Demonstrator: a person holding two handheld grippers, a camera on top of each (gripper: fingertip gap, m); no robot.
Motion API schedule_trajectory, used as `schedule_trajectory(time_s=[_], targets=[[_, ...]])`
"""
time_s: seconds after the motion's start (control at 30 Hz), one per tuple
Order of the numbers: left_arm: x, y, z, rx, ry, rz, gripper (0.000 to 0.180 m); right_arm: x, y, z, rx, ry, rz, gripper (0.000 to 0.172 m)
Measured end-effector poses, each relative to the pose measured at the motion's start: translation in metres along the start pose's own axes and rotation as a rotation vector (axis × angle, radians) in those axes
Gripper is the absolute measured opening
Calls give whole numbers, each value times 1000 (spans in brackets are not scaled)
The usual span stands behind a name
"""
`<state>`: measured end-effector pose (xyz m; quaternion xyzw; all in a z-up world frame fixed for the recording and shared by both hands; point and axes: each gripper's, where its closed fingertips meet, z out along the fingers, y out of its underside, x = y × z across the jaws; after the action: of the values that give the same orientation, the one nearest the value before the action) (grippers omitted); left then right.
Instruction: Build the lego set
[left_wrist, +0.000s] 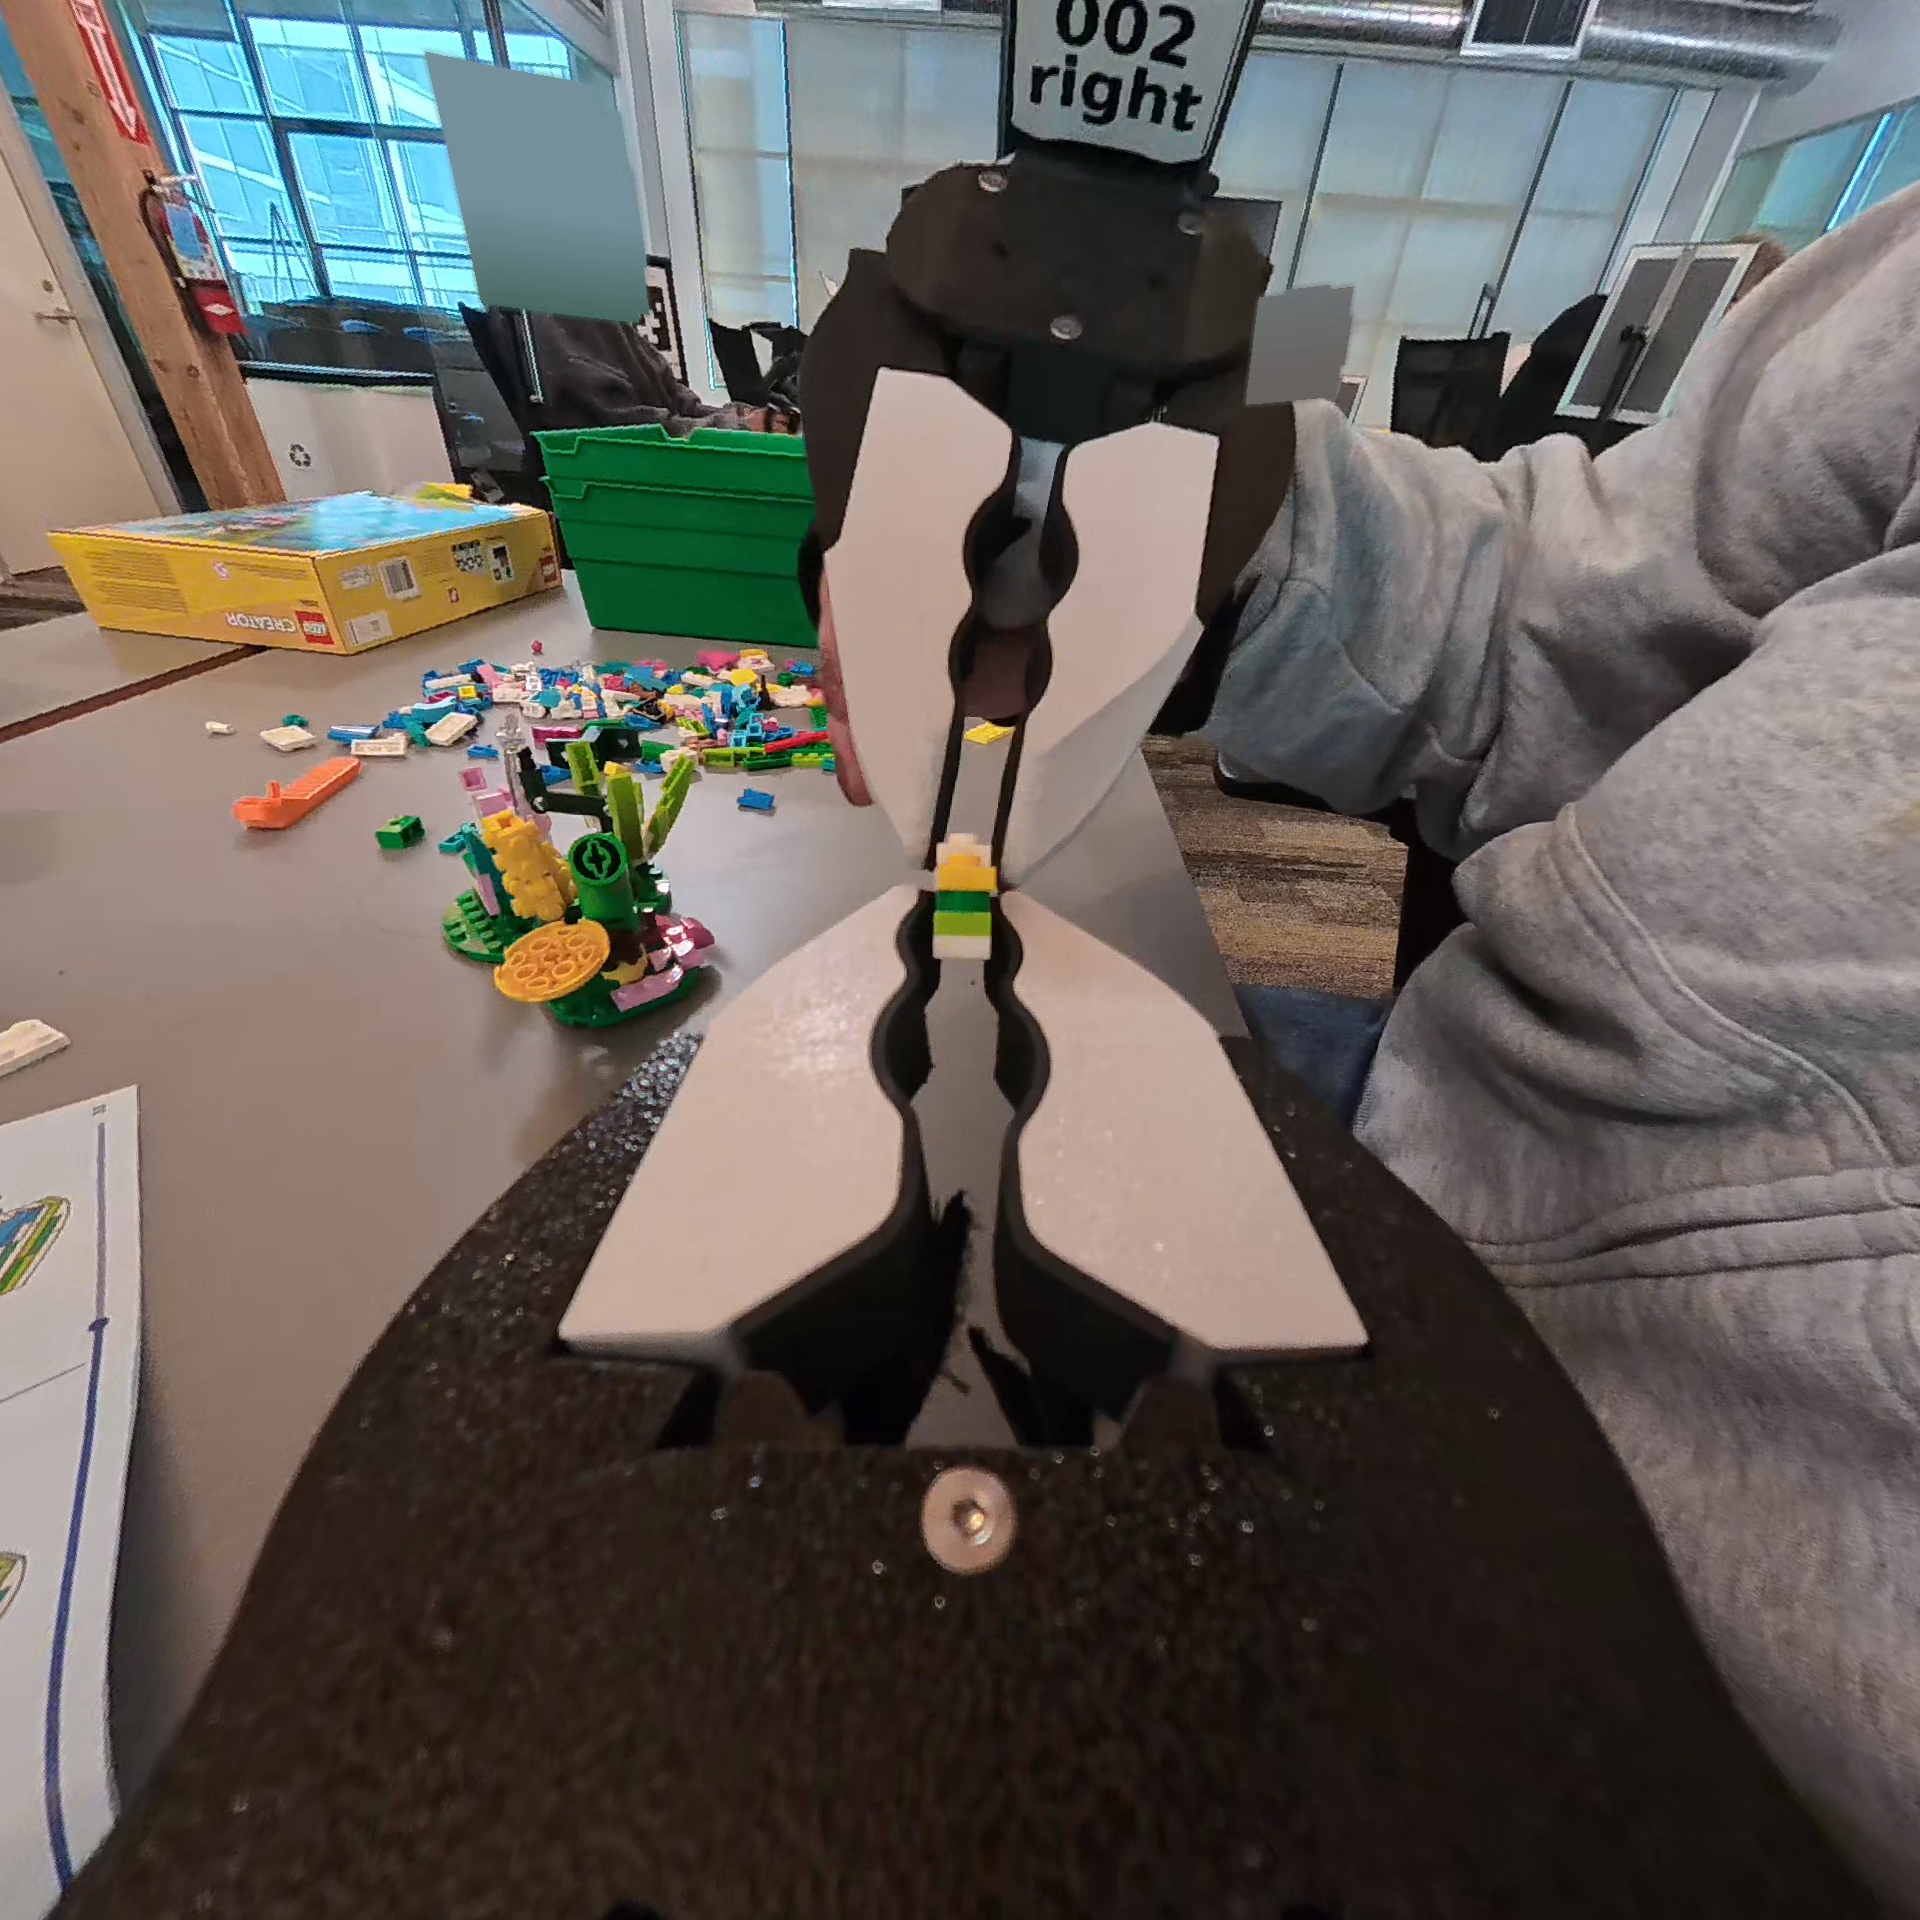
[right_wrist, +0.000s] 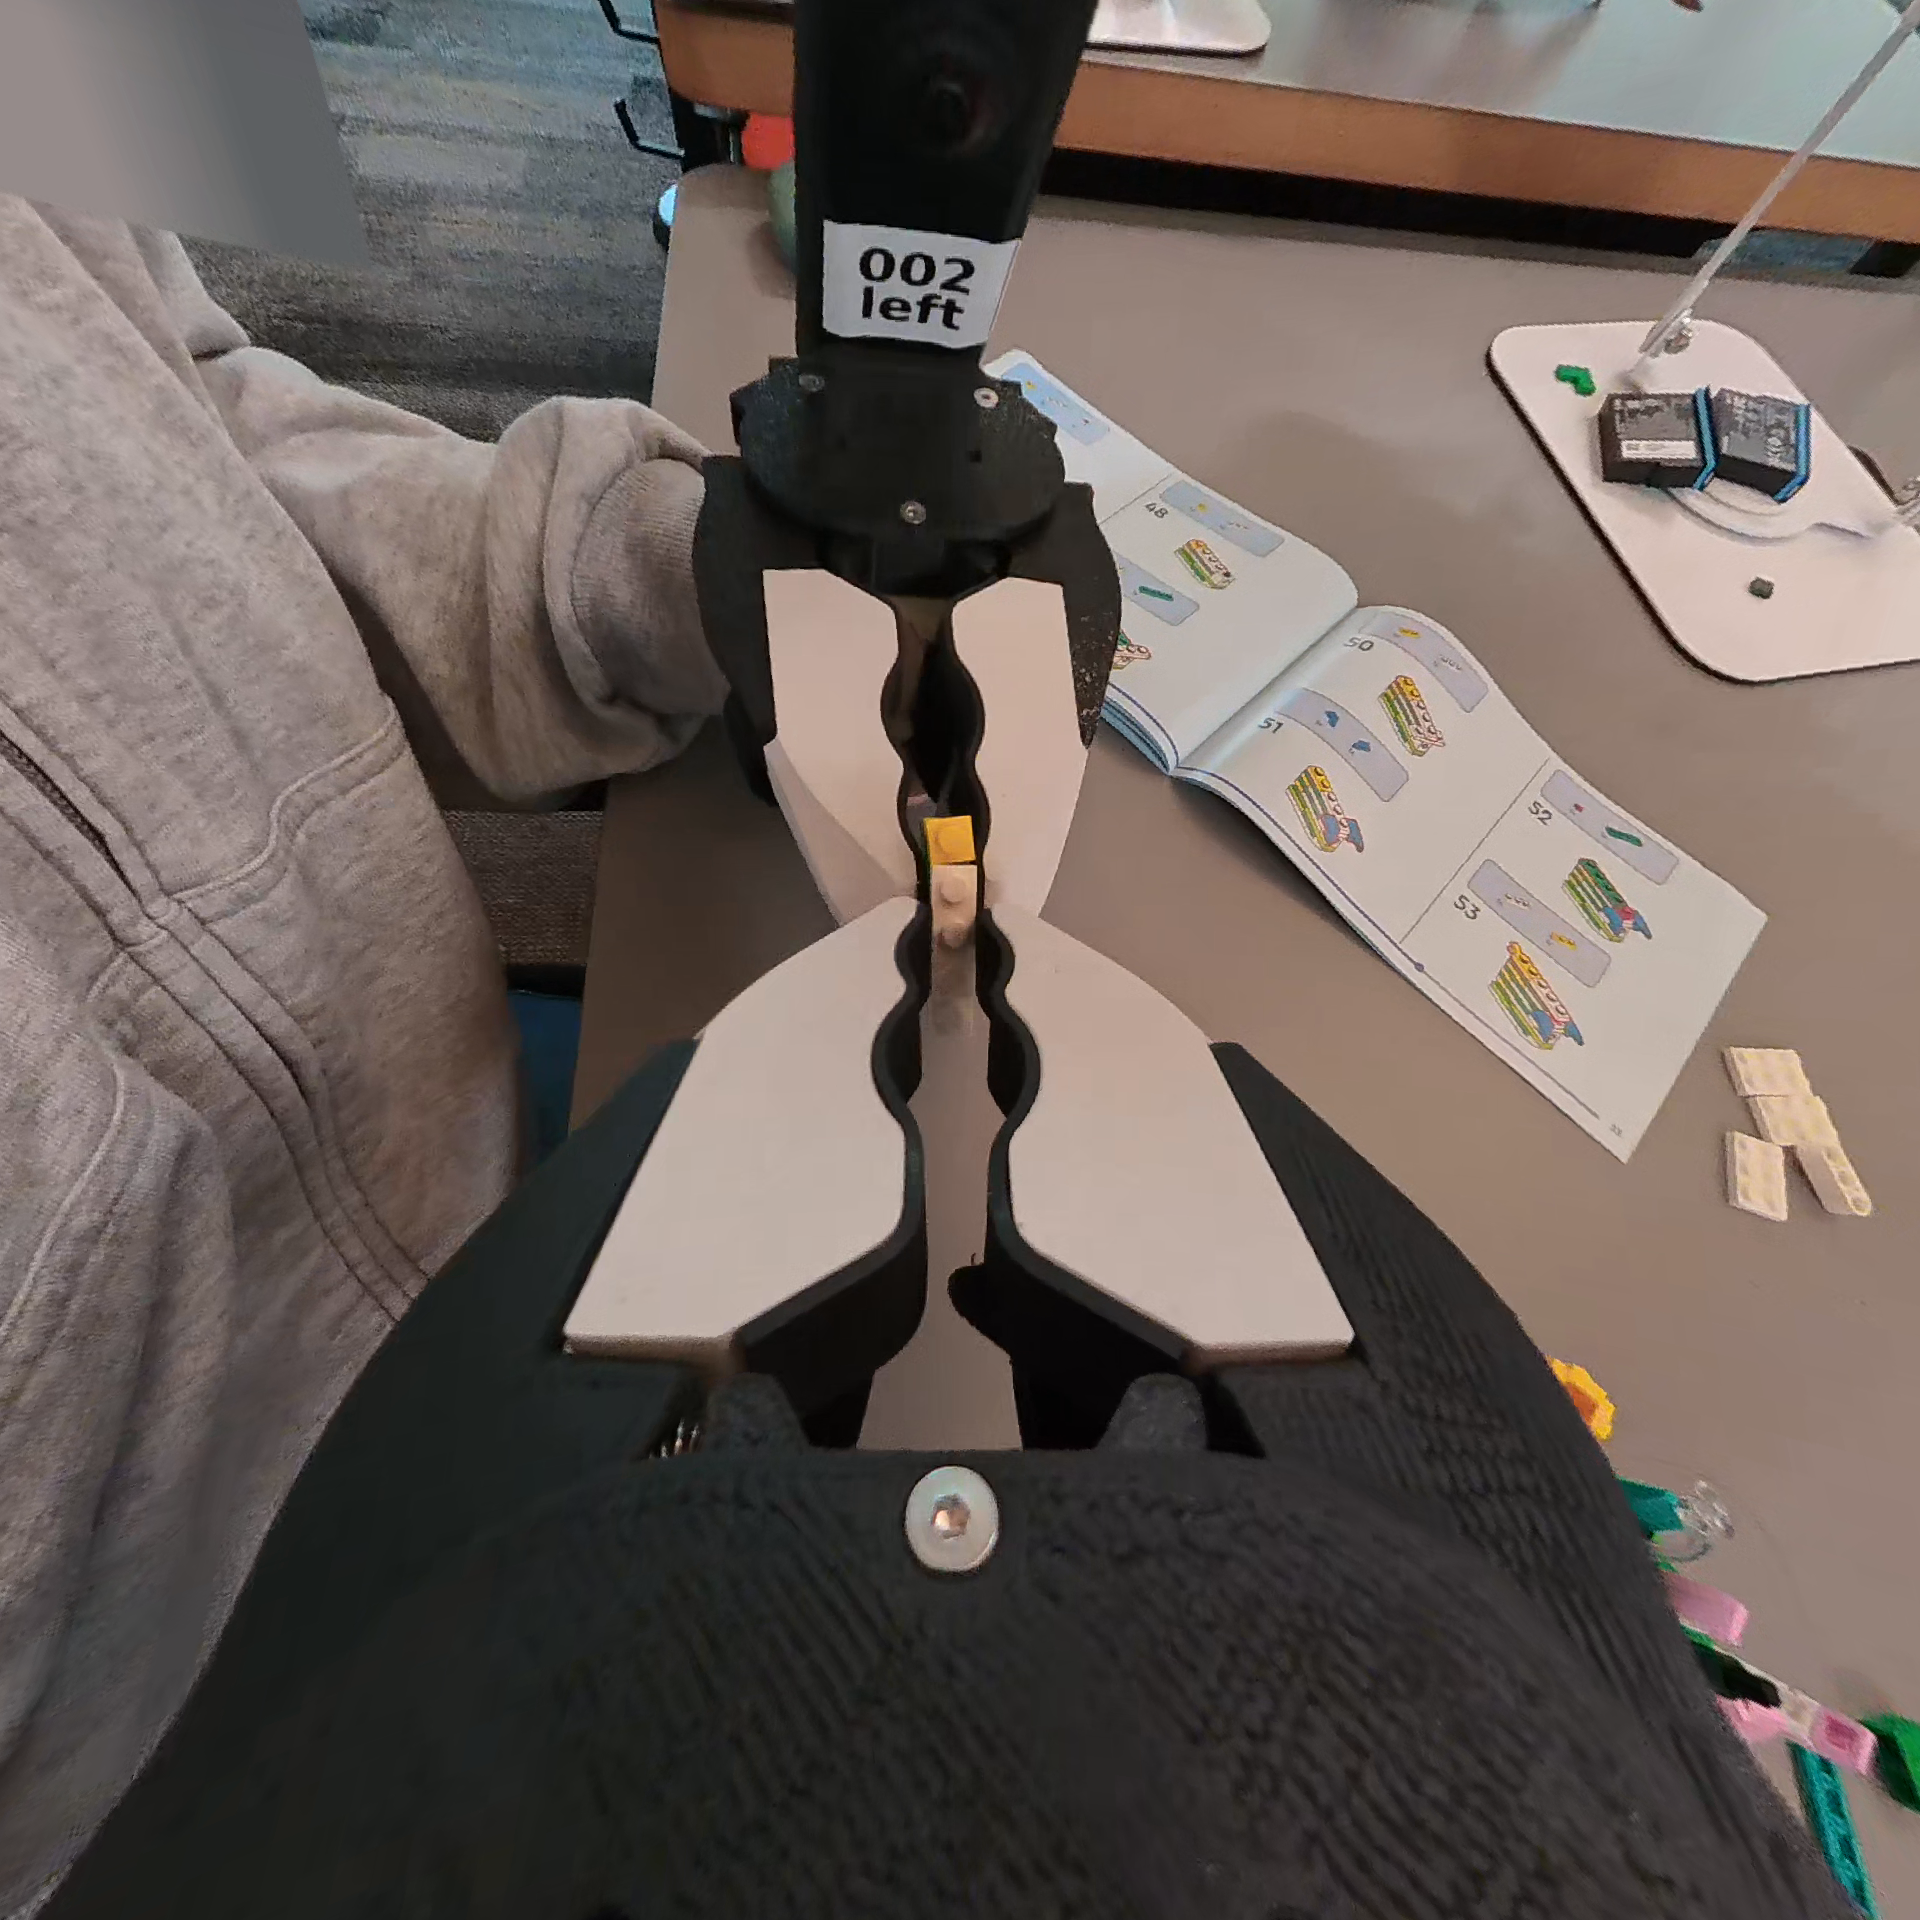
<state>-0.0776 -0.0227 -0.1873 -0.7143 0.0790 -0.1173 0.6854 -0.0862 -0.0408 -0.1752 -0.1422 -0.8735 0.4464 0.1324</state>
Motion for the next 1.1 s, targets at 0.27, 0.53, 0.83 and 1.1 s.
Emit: schedule_trajectory(time_s=[0.27, 0.53, 0.83, 1.1], targets=[[24, -19, -2, 117, 156, 4, 8, -20, -19, -12, 176, -249, 195, 6], [32, -26, -7, 165, 219, -20, 8, -28, -31, -16, 331, -435, 370, 5], [4, -3, 0, 7, 14, 15, 9, -5, -10, 0, 113, -38, 118, 10], [18, -24, -5, 135, 96, 27, 8, -12, -30, -8, 271, -176, 274, 6]])
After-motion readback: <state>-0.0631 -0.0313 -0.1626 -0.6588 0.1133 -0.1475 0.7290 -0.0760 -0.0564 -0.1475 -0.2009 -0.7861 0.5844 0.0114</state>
